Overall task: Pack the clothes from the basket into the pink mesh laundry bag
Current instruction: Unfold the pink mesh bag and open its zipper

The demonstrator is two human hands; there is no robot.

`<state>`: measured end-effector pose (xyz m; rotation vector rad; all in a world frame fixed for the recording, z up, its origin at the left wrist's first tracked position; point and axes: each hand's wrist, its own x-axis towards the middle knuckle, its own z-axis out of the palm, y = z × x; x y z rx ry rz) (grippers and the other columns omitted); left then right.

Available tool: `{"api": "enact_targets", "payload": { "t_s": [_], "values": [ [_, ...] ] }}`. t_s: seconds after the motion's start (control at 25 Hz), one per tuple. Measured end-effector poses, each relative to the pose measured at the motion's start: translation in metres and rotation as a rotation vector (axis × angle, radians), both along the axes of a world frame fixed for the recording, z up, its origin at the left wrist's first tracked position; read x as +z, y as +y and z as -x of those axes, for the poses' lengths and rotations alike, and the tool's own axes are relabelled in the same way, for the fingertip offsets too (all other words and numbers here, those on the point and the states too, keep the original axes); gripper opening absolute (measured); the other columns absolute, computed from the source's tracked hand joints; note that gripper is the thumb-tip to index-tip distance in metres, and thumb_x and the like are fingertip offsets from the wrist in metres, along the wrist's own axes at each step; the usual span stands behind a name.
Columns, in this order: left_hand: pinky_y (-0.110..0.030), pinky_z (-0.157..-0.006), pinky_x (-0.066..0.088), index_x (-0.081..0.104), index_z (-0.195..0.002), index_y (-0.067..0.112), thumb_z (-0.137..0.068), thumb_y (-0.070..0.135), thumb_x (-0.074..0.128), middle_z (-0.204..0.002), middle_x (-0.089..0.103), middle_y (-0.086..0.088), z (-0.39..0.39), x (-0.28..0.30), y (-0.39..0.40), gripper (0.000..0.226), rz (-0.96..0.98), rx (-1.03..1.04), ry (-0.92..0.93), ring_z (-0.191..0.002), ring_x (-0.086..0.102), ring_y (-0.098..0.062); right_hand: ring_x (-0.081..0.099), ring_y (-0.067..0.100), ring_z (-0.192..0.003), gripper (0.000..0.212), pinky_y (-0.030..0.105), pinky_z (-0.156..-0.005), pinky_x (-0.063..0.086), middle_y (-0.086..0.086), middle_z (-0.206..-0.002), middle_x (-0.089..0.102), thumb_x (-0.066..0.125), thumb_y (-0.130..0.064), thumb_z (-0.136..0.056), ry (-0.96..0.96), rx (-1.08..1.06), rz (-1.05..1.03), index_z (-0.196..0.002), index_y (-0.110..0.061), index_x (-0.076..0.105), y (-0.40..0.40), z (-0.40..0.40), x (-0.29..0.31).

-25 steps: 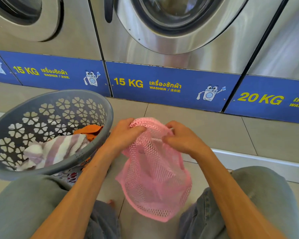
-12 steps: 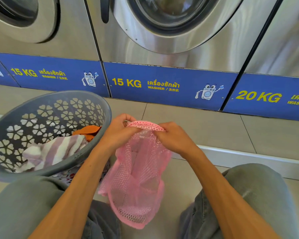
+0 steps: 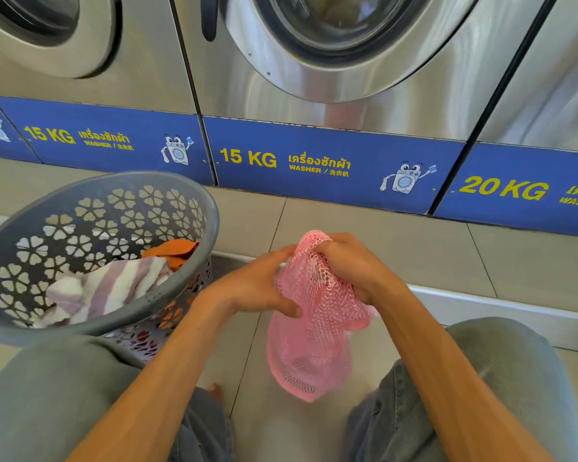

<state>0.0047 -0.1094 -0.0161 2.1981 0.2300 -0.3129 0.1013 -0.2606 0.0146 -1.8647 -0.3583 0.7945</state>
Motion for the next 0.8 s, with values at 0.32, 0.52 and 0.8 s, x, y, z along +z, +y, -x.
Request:
{"api": "enact_targets", "payload": {
  "t_s": [0.32,0.52,0.8],
  "values": [
    [-0.039,-0.070,0.052,0.069,-0.092,0.016,-0.092,0.025,0.065,-0.089,0.070,-0.003,-0.010,-0.005,0.012,0.010,-0.234,0.559,-0.330,-0.083,0.065,-0.023,0.065,0.021,-0.078,0.047,0.035,-0.071,0.052,0.004,-0.089,0.069,0.090,-0.038,-0.065,-0.122,0.084,0.039,-0.097,-0.017,0.063,-0.014,-0.007,0.004],
    [-0.040,-0.075,0.053,0.067,-0.088,0.028,-0.087,0.033,0.068,-0.090,0.070,0.003,-0.009,-0.007,0.018,0.005,-0.243,0.668,-0.433,-0.092,0.063,-0.021,0.071,0.025,-0.091,0.042,0.044,-0.083,0.061,0.007,-0.106,0.071,0.080,-0.023,-0.079,-0.282,0.456,0.344,-0.115,-0.015,0.061,-0.014,0.006,0.011],
    [-0.040,-0.091,0.054,0.063,-0.121,0.022,-0.088,0.032,0.070,-0.122,0.065,0.001,-0.005,-0.005,0.016,0.035,-0.148,0.657,-0.279,-0.104,0.063,-0.018,0.069,0.023,-0.077,0.016,0.030,-0.067,0.053,0.003,-0.086,0.073,0.057,-0.025,-0.094,-0.085,0.222,0.158,-0.086,-0.020,0.070,0.005,0.015,0.006]
  ]
}}
